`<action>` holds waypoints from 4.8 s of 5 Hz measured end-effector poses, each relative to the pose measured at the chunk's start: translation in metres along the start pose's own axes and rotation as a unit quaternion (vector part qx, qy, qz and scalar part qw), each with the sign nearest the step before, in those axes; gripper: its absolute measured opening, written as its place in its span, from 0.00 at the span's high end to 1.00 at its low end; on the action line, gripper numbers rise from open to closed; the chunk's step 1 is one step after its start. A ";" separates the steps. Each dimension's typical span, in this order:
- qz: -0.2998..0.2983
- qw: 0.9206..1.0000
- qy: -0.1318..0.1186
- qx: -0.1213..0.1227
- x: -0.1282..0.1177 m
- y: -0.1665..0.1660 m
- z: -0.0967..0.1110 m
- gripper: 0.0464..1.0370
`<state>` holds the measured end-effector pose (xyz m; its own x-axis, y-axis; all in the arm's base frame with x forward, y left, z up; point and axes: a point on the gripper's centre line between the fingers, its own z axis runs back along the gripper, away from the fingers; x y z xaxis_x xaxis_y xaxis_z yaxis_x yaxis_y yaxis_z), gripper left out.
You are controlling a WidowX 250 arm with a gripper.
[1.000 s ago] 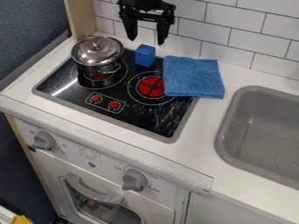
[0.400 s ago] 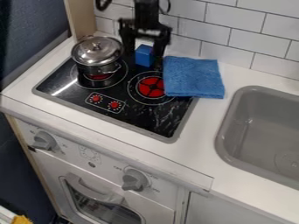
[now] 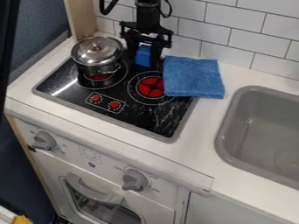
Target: Move the blue object to the lower left corner of the stove
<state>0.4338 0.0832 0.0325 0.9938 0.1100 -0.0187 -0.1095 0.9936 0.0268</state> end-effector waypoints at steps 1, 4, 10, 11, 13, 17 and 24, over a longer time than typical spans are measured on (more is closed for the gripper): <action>0.002 1.000 -0.007 0.000 0.001 -0.001 -0.002 0.43; 0.064 0.996 -0.050 -0.039 -0.018 0.015 0.052 0.43; 0.260 0.963 -0.065 -0.018 -0.126 0.122 0.051 0.43; 0.266 0.963 -0.052 -0.003 -0.128 0.125 0.032 0.43; 0.255 0.965 -0.057 0.001 -0.127 0.123 0.017 0.43; 0.276 0.960 -0.034 0.003 -0.126 0.120 -0.006 0.07; 0.268 0.959 -0.094 0.007 -0.133 0.118 0.083 0.04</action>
